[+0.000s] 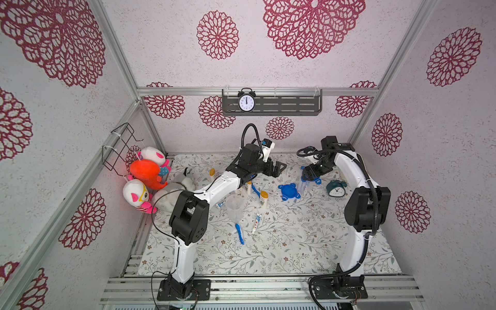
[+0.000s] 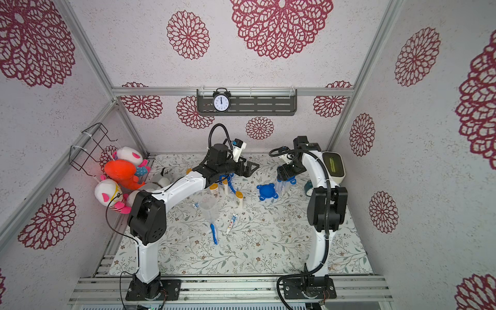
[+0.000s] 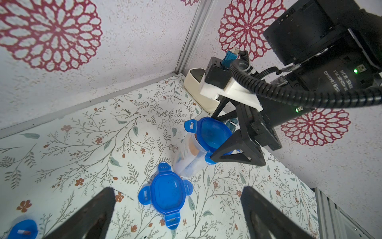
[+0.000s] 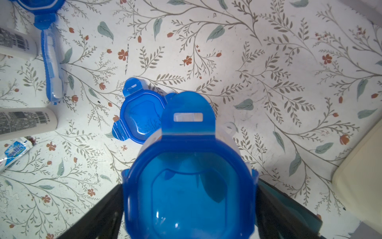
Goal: Pack away toiletry kits
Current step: Adjust the lid on the container.
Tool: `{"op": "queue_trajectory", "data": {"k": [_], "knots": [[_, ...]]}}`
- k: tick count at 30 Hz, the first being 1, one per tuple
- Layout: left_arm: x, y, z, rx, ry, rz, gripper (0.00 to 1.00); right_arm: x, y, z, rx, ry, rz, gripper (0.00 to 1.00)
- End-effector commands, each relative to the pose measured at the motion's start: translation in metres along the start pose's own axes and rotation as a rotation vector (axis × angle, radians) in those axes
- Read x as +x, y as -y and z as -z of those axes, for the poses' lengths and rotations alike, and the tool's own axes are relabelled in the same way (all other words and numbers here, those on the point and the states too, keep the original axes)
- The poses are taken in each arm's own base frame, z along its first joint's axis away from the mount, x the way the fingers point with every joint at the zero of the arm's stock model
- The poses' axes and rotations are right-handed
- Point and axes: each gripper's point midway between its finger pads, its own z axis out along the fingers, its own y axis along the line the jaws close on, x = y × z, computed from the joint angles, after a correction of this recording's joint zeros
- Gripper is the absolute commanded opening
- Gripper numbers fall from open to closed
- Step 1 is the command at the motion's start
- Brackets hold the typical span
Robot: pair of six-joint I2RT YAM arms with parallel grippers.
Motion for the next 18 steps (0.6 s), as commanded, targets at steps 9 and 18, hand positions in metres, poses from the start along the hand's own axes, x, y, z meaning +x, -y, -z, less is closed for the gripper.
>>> {"op": "queue_trajectory", "data": {"k": [9, 18], "knots": [[-0.001, -0.003, -0.005, 0.003, -0.002, -0.007, 0.99, -0.003, -0.009, -0.002, -0.056, 0.042, -0.017, 0.99], [-0.002, -0.003, -0.007, 0.007, -0.003, -0.011, 0.99, 0.007, -0.008, -0.008, 0.025, 0.014, -0.032, 0.99]]}}
